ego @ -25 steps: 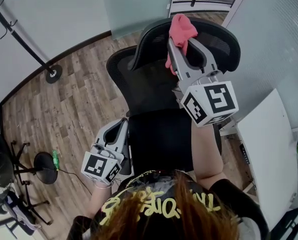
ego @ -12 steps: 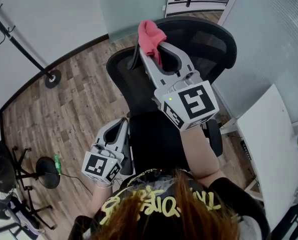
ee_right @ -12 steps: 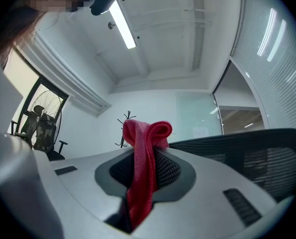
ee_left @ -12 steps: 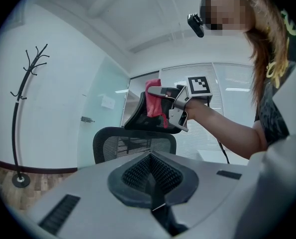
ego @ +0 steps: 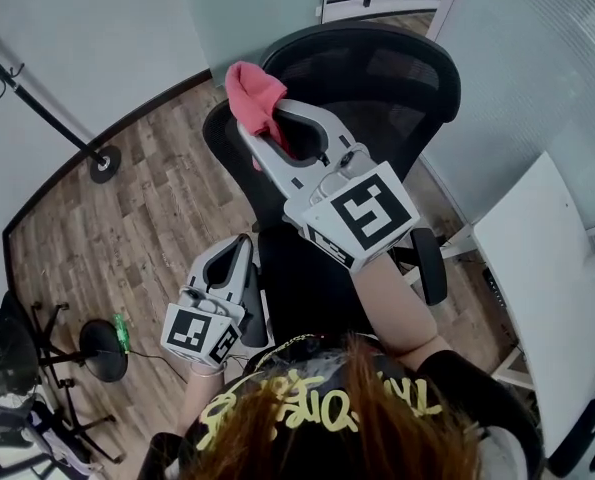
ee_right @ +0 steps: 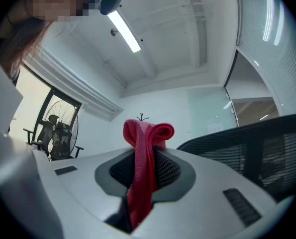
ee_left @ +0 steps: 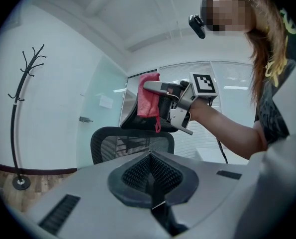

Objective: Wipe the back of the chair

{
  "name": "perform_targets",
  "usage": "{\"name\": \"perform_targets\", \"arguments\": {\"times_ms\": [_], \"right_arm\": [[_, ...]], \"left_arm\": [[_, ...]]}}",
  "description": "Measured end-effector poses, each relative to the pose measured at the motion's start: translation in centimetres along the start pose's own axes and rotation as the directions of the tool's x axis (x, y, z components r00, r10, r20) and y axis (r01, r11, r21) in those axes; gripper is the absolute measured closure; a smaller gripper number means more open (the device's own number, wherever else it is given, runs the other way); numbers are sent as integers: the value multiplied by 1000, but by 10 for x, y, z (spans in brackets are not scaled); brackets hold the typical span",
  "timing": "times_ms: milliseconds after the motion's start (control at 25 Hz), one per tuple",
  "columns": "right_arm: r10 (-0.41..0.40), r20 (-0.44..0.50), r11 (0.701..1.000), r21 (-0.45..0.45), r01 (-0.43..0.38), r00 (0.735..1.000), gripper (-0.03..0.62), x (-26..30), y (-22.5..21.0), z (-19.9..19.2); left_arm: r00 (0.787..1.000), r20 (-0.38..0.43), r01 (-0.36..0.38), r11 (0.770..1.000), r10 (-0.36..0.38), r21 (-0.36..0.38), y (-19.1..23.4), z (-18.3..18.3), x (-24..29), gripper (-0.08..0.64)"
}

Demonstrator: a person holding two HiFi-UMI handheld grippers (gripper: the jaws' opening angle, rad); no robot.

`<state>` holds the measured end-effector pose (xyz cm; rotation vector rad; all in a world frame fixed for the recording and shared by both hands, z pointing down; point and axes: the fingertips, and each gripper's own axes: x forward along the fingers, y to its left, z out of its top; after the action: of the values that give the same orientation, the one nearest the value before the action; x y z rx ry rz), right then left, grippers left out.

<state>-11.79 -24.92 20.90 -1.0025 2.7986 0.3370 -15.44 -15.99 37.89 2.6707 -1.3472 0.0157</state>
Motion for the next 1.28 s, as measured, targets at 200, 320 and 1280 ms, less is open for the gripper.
{"name": "perform_targets", "arguments": {"times_ms": [200, 320, 1280], "right_arm": [[-27, 40, 1000, -4, 27, 999, 518, -32, -7, 15], [-88, 53, 996, -7, 89, 995, 518, -66, -27, 21], [-595, -73, 765, -357, 536, 800, 518, -221, -185, -17]], "left_arm": [[1000, -21, 12, 1000, -11, 16, -9, 0, 2, 569], [999, -29, 18, 1000, -17, 22, -16, 0, 7, 570], [996, -75, 49, 997, -44, 61, -72, -6, 37, 569]]}}
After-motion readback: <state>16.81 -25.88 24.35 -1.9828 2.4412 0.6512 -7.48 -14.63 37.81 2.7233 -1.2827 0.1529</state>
